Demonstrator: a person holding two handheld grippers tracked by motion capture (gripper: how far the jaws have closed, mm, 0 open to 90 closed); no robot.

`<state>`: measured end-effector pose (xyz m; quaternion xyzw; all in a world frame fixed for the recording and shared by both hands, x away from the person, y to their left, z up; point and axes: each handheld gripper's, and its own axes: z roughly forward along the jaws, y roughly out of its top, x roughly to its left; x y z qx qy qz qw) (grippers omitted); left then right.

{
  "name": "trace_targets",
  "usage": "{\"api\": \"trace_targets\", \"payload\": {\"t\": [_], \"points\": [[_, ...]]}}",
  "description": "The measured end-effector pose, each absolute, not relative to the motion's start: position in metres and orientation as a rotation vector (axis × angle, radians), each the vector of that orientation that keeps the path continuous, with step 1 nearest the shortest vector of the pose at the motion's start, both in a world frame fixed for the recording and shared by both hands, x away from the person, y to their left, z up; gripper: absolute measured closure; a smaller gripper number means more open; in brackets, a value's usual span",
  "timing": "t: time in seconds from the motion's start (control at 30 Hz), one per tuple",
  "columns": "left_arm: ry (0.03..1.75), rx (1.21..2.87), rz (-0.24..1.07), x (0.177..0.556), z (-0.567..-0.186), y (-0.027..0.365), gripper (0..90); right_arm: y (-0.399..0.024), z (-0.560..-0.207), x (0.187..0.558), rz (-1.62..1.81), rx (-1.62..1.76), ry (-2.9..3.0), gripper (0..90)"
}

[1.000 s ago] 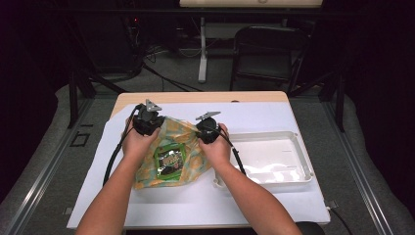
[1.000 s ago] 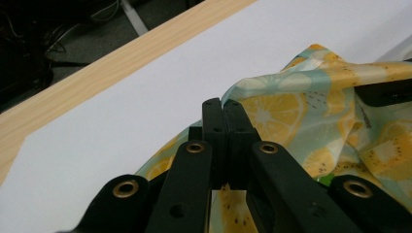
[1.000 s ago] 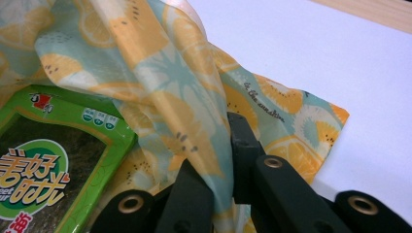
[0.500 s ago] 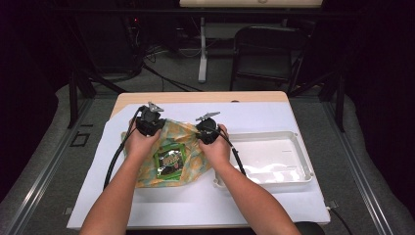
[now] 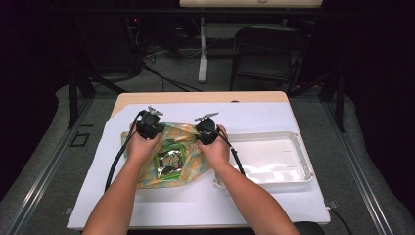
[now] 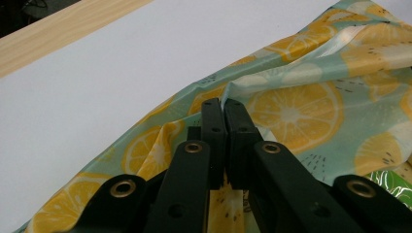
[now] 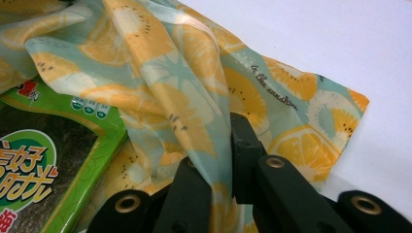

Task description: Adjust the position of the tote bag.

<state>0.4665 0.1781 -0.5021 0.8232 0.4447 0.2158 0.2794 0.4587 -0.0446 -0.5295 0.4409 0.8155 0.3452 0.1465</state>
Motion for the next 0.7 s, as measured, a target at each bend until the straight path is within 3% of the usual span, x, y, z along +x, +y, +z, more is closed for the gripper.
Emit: {"api": "trace_targets", "payload": {"t": [0.2,0.33,0.53,0.7], "points": [[1.172,2.178,0.544,0.463,-0.495,0.180,74.3,-0.046,-0.530,0.459,0.992,1.273,2.351,88.2],[1.134,2.157,0.550,0.456,-0.483,0.184,53.8,-0.047,-0.529,0.460,0.997,1.285,2.340,88.2],[1.097,2.109,0.533,0.438,-0.461,0.195,46.4,-0.048,-0.528,0.460,0.977,1.278,2.352,88.1],[1.082,2.079,0.493,0.414,-0.453,0.201,46.3,-0.048,-0.529,0.459,0.990,1.287,2.340,87.8]]}}
